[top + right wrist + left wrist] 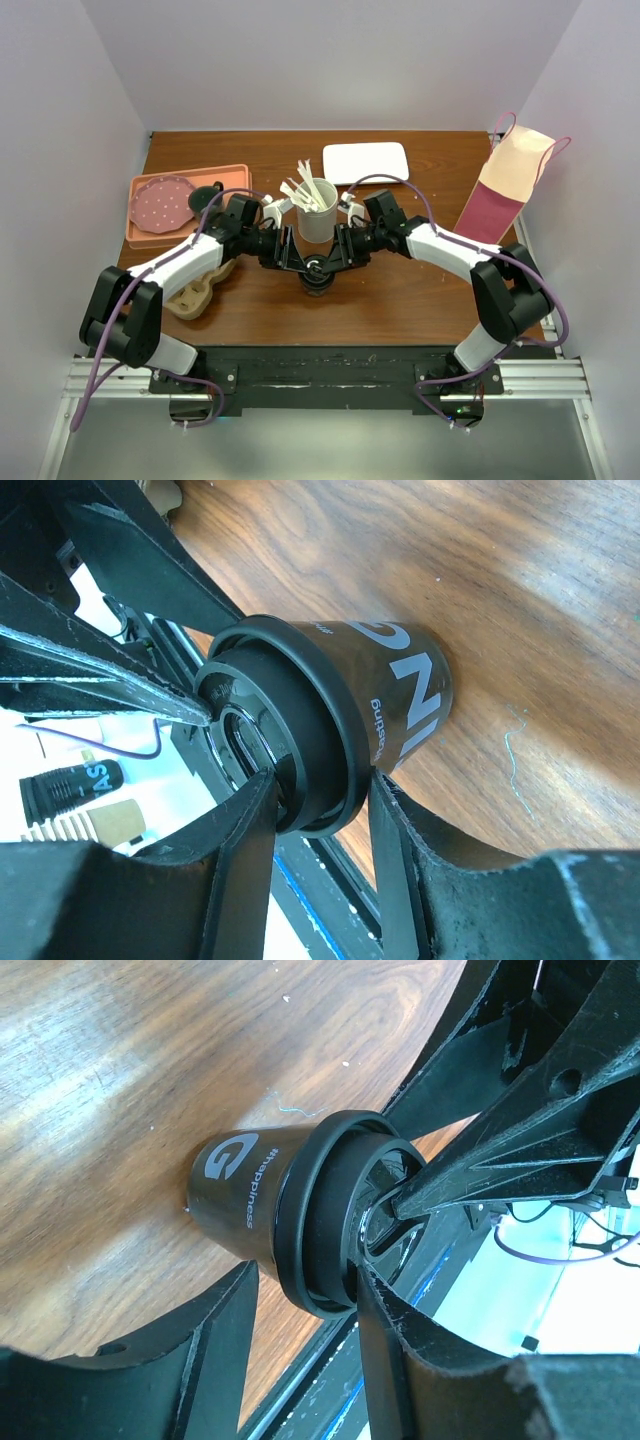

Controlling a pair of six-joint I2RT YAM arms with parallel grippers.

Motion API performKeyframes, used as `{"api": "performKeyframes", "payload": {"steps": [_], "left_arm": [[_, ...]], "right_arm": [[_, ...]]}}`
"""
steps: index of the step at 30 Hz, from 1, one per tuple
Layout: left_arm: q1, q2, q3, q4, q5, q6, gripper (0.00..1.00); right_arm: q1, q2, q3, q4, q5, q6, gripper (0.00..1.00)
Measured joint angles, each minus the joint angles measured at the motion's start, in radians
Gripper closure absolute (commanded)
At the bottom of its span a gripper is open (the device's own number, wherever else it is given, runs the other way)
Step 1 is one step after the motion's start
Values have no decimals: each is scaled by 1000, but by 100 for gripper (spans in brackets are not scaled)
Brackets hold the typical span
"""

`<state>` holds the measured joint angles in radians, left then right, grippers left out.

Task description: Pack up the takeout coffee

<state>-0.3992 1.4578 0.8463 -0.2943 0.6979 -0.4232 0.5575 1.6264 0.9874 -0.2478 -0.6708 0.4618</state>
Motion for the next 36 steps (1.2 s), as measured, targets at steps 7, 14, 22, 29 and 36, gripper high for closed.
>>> {"api": "performKeyframes", "payload": {"steps": [7,14,22,29,36], "left_arm": [[0,0,-3,-10,-22,-13,53],[6,-1,-27,6,-24,-59,52],[12,-2,-46,38,-10,-82,51],[13,6,-39,39,-4,-82,51],[8,14,-39,53,3,-82,52]], "right_arm": [[1,10,7,-1,-2,2,59],[3,10,5,8,-2,5,59],[3,10,5,8,-2,5,46],[3,10,-2,8,5,17,32],[7,11,-3,22,6,44,31]]}}
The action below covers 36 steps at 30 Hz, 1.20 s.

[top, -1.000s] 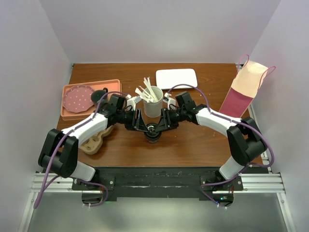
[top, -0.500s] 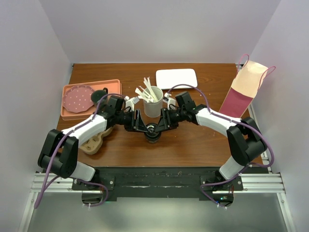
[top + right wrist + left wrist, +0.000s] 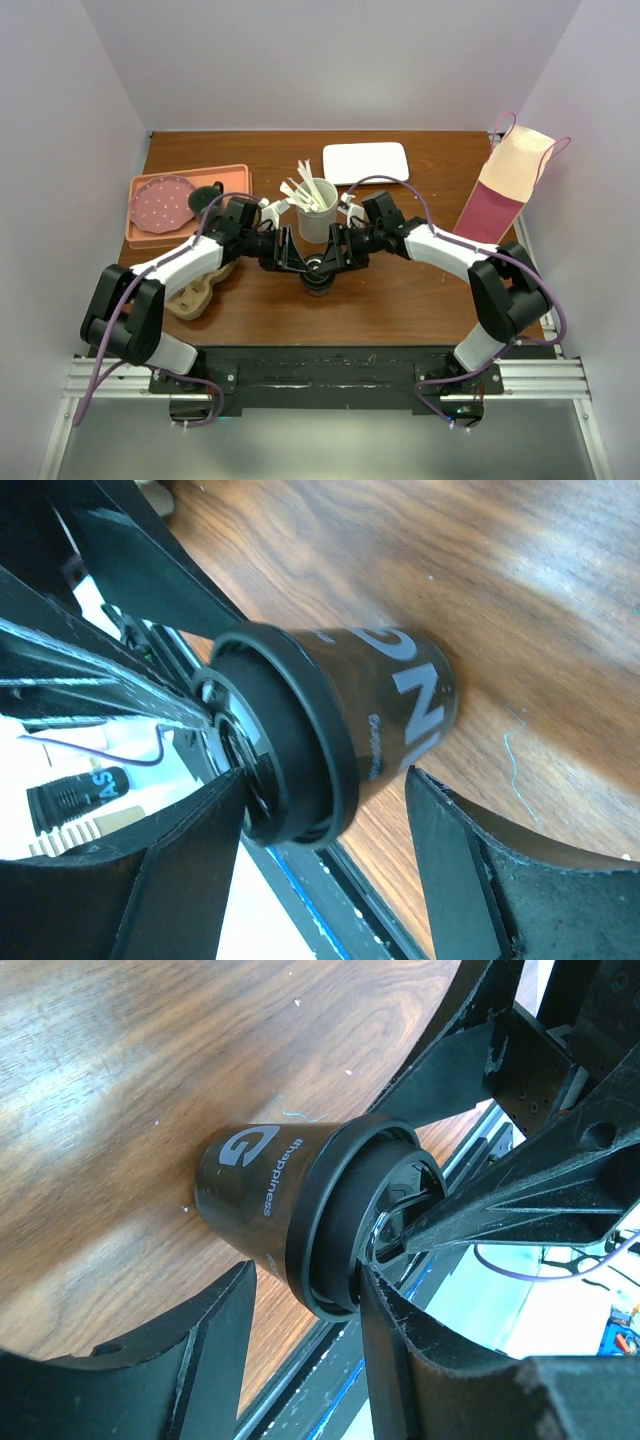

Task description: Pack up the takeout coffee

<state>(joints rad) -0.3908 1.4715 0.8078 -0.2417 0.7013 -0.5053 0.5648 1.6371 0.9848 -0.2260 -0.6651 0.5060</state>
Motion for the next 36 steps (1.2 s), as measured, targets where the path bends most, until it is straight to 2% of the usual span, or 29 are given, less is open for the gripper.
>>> {"api": "performKeyframes", "payload": {"steps": [3,9,15,23,29,36], "left_arm": [[-13,2,0,10,-2,0,52],[-31,5,4,9,-8,0,52],[-38,6,14,-2,-26,0,50],[-32,15,67,-97,-63,29,44],[-10,18,124,-194,-97,82,44],[11,18,129,-183,-42,128,43]], "right_arm": [[8,0,0,21,3,21,32],[11,8,0,36,31,45,47],[13,8,-7,48,43,53,53],[13,11,-19,72,33,51,54],[14,29,-19,98,4,44,54],[14,62,4,97,-47,6,55]]}}
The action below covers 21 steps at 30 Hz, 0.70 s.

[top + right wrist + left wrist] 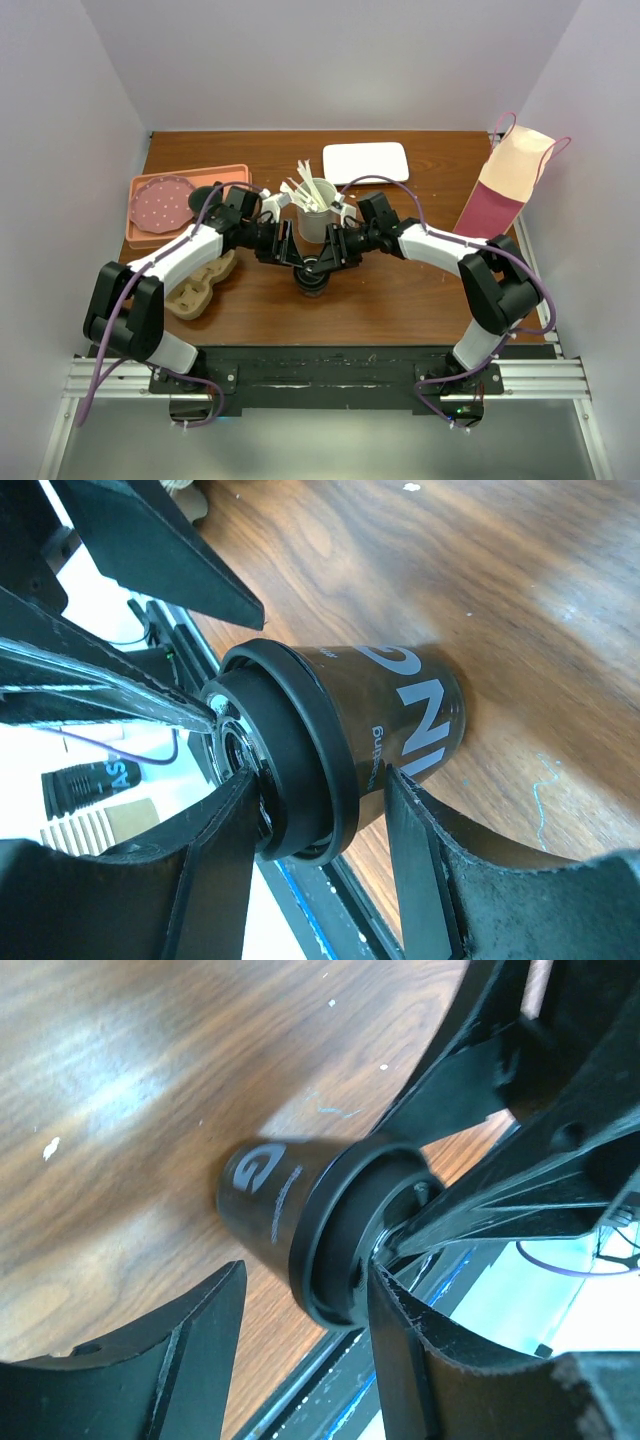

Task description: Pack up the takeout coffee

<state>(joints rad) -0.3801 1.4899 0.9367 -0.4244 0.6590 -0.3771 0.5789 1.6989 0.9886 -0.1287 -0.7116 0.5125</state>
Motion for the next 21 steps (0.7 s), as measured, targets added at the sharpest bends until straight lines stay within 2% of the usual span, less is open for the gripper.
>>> {"api": "performKeyframes", "payload": {"steps": [9,14,21], "left_arm": [[8,-19,0,49,58,7,46],[8,-23,0,32,18,30,50],[8,-29,0,26,-27,41,51]], "right_arm": [[5,4,5,-14,-23,-24,55],[6,4,5,-23,-37,-34,55],[6,4,5,-34,-48,-45,55]]}}
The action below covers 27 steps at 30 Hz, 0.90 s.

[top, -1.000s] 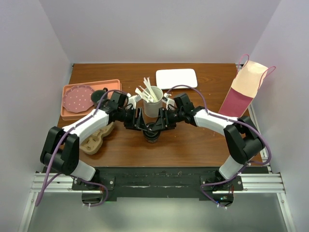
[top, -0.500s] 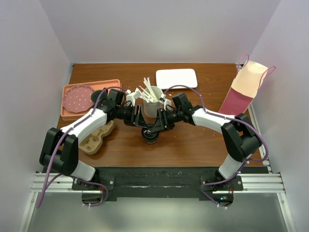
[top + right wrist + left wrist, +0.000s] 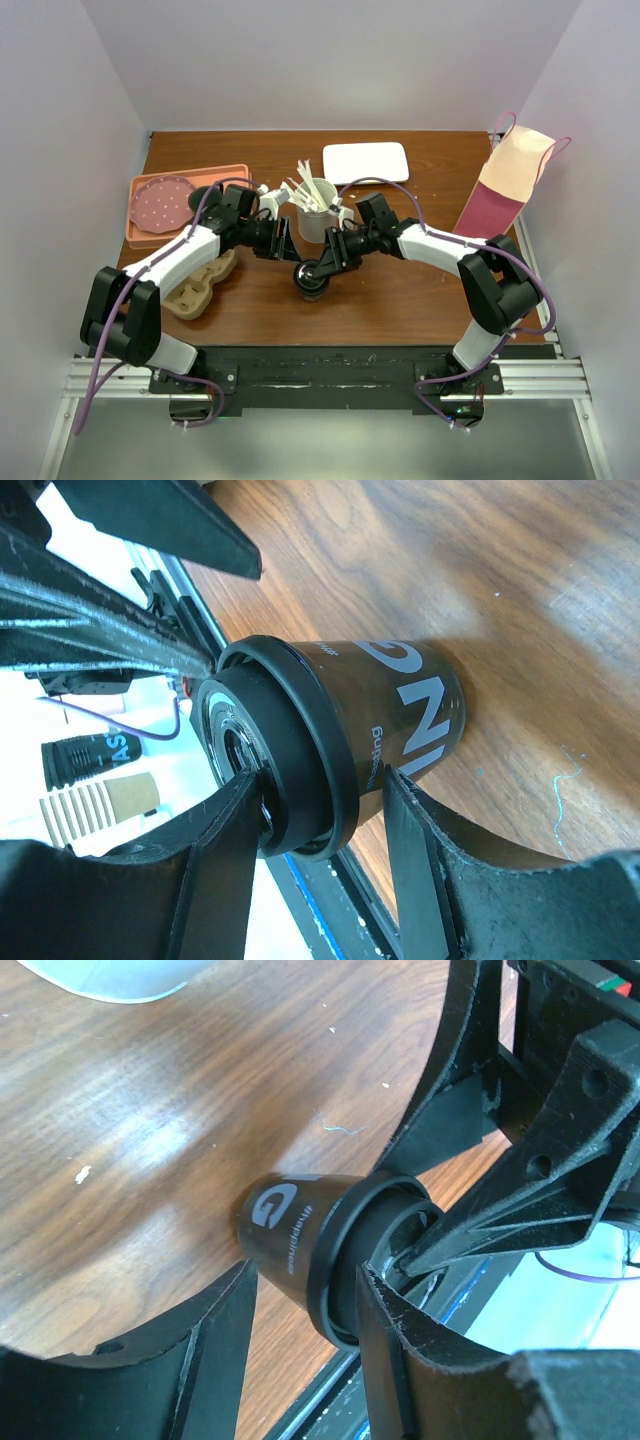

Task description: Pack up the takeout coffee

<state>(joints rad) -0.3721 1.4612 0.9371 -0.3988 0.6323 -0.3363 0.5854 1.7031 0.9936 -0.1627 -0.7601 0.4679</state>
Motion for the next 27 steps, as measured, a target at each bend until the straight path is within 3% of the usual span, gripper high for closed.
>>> {"api": "performKeyframes", "payload": {"steps": [27], "left_arm": [[5,-26,-112,86,-45,-25,53]], "right_arm": [[5,-9,-34,48,-2,41,58]]}}
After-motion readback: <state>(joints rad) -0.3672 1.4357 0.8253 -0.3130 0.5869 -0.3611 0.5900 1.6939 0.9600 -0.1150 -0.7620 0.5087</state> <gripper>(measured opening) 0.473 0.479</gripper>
